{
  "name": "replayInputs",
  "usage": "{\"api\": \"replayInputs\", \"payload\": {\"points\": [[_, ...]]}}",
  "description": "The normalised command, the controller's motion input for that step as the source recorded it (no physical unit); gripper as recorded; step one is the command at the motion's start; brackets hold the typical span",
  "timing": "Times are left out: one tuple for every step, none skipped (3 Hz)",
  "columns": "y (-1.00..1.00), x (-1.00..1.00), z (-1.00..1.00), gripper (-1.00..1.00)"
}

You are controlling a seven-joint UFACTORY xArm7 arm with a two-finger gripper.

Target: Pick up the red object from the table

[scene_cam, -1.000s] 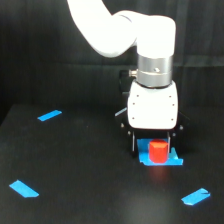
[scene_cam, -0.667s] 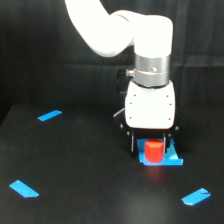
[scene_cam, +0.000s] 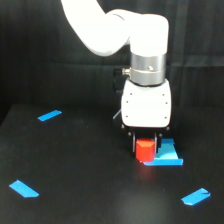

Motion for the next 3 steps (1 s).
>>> {"api": "replayInputs", "payload": {"points": [[-0.10,-0.04,-0.11,-1.00],[-0.06,-0.44,0.99,-0.93],[-0.01,-0.44,0.92,-1.00]]}}
